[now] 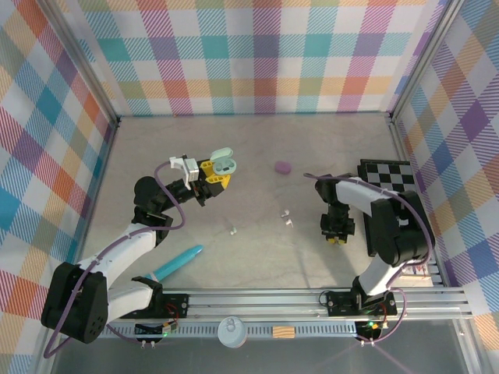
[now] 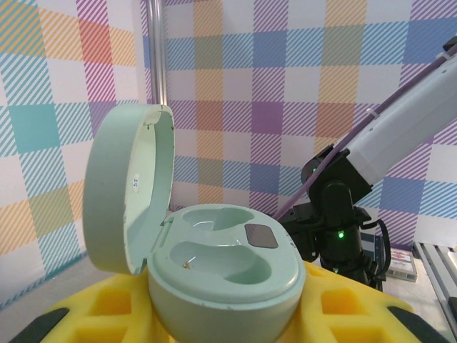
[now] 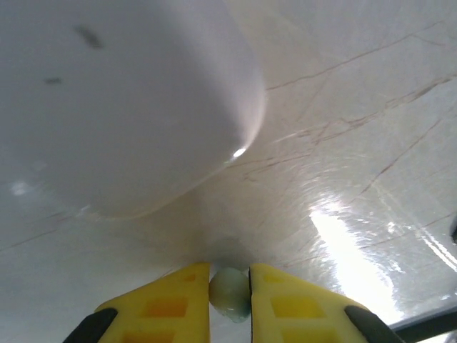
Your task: Insert wireless bluetooth earbuds into charging case
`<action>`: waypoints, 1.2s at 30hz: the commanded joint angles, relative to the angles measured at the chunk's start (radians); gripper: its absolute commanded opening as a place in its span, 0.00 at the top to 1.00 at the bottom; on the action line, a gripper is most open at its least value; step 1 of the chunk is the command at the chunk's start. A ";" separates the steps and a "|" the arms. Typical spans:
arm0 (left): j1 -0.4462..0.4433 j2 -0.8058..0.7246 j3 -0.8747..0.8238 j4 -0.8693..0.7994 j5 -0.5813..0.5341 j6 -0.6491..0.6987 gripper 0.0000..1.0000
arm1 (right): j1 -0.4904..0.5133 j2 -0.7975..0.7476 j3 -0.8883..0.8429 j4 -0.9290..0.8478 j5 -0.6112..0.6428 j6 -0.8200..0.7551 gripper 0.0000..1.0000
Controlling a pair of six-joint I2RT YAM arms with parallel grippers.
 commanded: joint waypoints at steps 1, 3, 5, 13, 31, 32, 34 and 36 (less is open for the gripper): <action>0.009 -0.003 0.033 0.029 0.024 0.000 0.68 | 0.003 -0.075 0.019 0.027 -0.093 0.002 0.82; 0.009 0.000 0.037 0.029 0.032 0.000 0.68 | 0.010 -0.120 0.033 0.055 -0.138 -0.009 0.83; 0.008 -0.001 0.039 0.027 0.037 0.003 0.68 | 0.019 -0.161 0.057 0.070 -0.184 -0.018 0.83; 0.004 0.000 0.048 -0.002 0.047 0.014 0.68 | 0.119 -0.215 0.302 -0.010 -0.246 -0.045 0.82; -0.026 0.021 0.057 -0.060 0.045 0.056 0.68 | 0.351 -0.138 0.806 -0.105 -0.346 -0.049 0.81; -0.029 0.022 0.056 -0.060 0.043 0.056 0.68 | 0.357 -0.136 0.819 -0.098 -0.362 -0.050 0.81; -0.034 0.026 0.057 -0.060 0.042 0.058 0.68 | 0.372 -0.134 0.843 -0.075 -0.399 -0.055 0.81; -0.039 0.029 0.058 -0.057 0.042 0.061 0.68 | 0.380 -0.129 0.859 -0.049 -0.427 -0.056 0.81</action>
